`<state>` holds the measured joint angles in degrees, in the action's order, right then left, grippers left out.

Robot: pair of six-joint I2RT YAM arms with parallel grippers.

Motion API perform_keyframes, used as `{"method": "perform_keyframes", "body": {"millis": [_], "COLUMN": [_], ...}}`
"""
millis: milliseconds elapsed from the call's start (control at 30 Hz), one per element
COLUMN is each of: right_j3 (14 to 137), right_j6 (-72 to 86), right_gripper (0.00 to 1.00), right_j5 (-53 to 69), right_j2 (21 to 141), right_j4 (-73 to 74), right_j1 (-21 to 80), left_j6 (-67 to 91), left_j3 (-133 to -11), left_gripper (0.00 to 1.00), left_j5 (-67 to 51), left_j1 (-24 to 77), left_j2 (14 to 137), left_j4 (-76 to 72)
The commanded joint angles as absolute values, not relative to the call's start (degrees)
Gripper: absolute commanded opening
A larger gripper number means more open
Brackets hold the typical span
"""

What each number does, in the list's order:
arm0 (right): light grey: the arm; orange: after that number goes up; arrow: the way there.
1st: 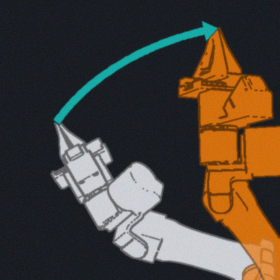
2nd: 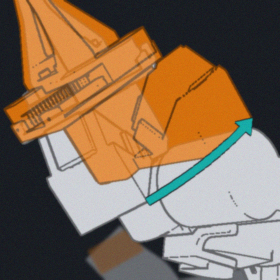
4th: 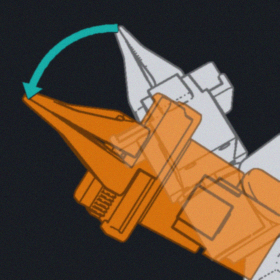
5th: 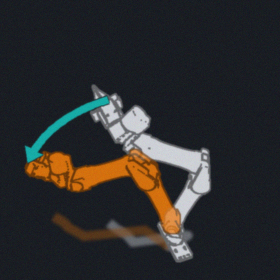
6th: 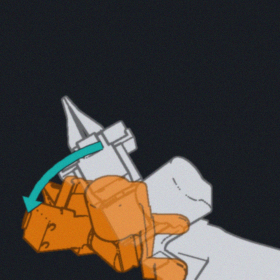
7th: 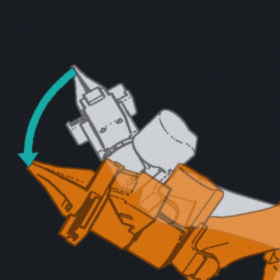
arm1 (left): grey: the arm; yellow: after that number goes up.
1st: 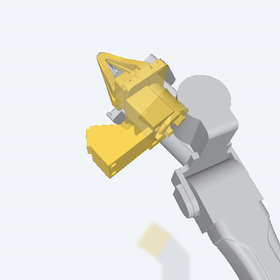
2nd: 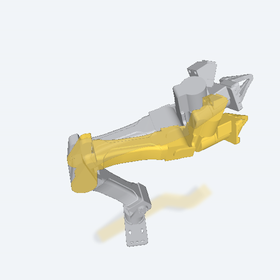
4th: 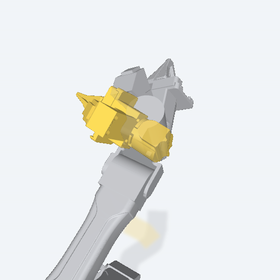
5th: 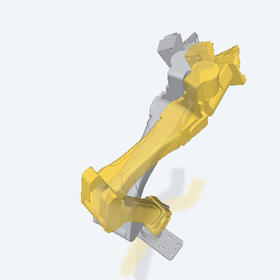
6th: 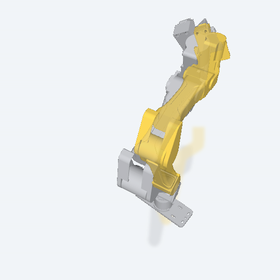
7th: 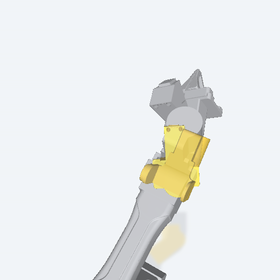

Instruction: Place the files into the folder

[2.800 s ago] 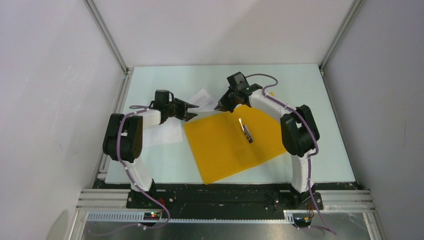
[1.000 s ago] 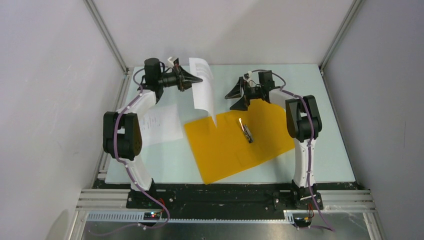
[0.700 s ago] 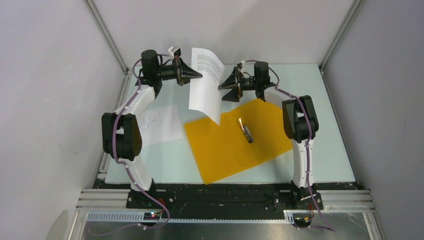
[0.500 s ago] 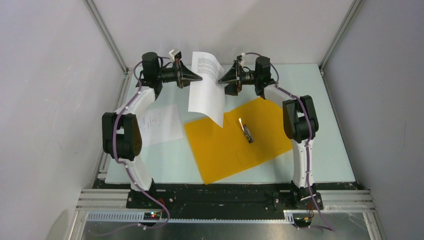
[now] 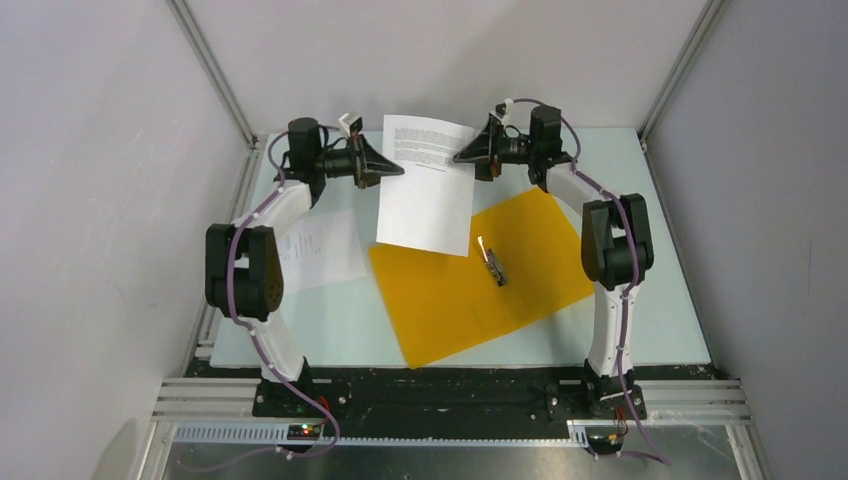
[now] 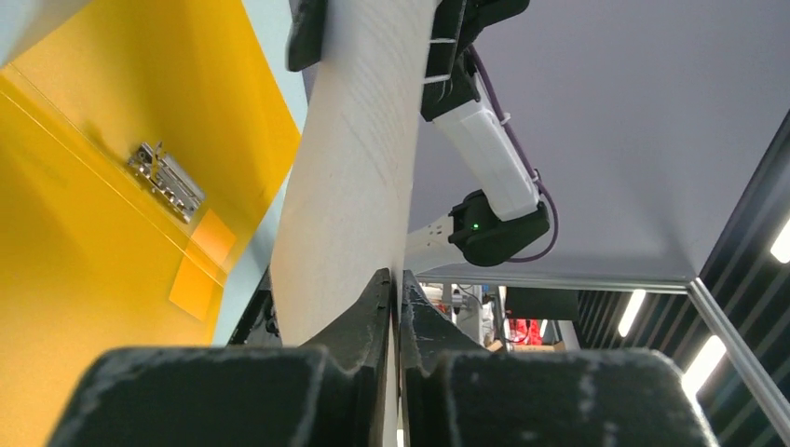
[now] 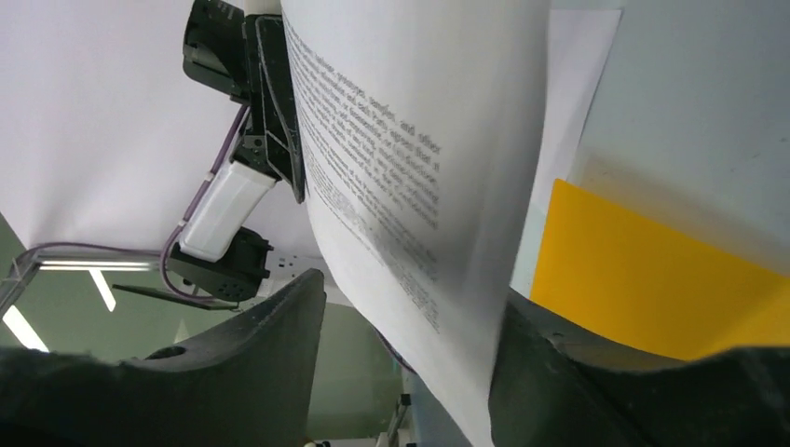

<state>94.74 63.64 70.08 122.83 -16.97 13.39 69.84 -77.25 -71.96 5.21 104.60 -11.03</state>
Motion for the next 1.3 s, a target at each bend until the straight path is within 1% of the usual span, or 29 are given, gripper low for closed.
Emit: {"method": "perform_keyframes", "body": {"millis": [0,33,67,100,133,167,200,233,300,333,367,400,433,500,533,600,667,767,867,1000,1067,1167,1233,1267], "right_j3": [94.33,94.41,94.62,94.73,94.87,95.17,95.36,95.67,96.53,97.13,98.81,100.34,103.37,105.75,106.66,109.80,111.27,109.40,107.24,101.17,98.31,93.78,88.21,87.39], "right_j6": [59.40,59.01,57.80,57.16,55.99,55.15,52.64,50.36,45.63,43.82,39.23,36.14,28.83,21.60,20.12,16.95,14.40,9.76,0.77,-10.21,-13.20,-14.03,-13.66,-13.06], "right_gripper": [0.52,0.46,0.34,0.28,0.17,0.12,0.03,0.00,0.00,0.00,0.00,0.00,0.00,0.00,0.00,0.00,0.00,0.00,0.00,0.00,0.00,0.00,0.00,0.00], "right_j5": [69.49,69.42,69.10,68.92,68.67,68.34,68.14,67.88,67.11,66.69,64.92,62.87,57.58,52.92,52.39,52.70,53.88,56.71,59.86,61.27,60.50,59.59,59.68,59.28], "right_j2": [118.92,118.98,118.99,118.96,118.94,118.81,118.56,118.30,116.92,115.56,114.82,113.04,111.98,108.63,107.09,106.02,104.27,100.39,96.93,89.06,83.39,79.07,76.64,75.59], "right_j4": [-14.65,-14.57,-13.77,-13.13,-12.05,-10.29,-8.92,-6.58,-2.27,-0.04,5.40,9.16,18.26,25.63,27.84,36.83,41.72,47.65,59.94,74.96,79.99,84.48,84.45,84.15], "right_j1": [13.85,13.96,14.06,14.10,14.07,13.91,13.81,13.23,11.90,11.40,10.08,9.35,8.01,6.02,5.30,1.97,-1.12,-5.25,-8.95,-10.05,-10.10,-11.21,-12.50,-13.06], "left_j6": [65.40,65.00,64.62,63.16,61.90,59.40,58.09,55.11,48.31,46.35,43.18,40.33,38.66,33.58,31.05,27.16,23.25,19.15,15.69,13.96,13.30,12.94,12.97,12.94], "left_j3": [-77.71,-78.12,-78.30,-78.81,-79.51,-79.88,-80.42,-80.68,-82.32,-83.18,-83.60,-84.45,-85.11,-87.32,-88.80,-90.84,-93.08,-95.82,-97.61,-98.28,-97.88,-97.17,-96.97,-96.88], "left_gripper": [0.11,0.12,0.15,0.18,0.27,0.40,0.45,0.53,0.64,0.66,0.68,0.69,0.71,0.73,0.74,0.77,0.78,0.78,0.78,0.78,0.78,0.78,0.78,0.78], "left_j5": [-70.75,-70.64,-70.37,-70.08,-69.42,-69.16,-68.53,-68.02,-64.71,-61.66,-59.16,-57.93,-54.87,-50.31,-48.71,-44.27,-40.17,-38.61,-37.81,-34.56,-33.50,-33.00,-33.01,-32.97], "left_j1": [6.55,6.96,7.13,7.25,7.23,7.17,6.96,6.82,6.00,5.35,5.05,4.71,4.60,4.56,4.66,4.89,5.24,5.74,6.58,7.25,7.44,7.43,7.39,7.47], "left_j2": [105.17,105.50,105.71,106.01,106.22,106.54,106.66,106.68,106.42,106.15,106.03,105.89,105.77,105.22,104.95,104.83,105.02,106.13,106.66,107.27,107.37,107.40,107.45,107.41], "left_j4": [-9.44,-8.86,-8.47,-7.06,-4.20,-2.67,0.30,1.95,10.34,14.43,16.14,19.24,20.96,27.18,28.40,31.13,33.25,35.26,36.67,38.65,39.73,40.31,40.60,40.65]}}
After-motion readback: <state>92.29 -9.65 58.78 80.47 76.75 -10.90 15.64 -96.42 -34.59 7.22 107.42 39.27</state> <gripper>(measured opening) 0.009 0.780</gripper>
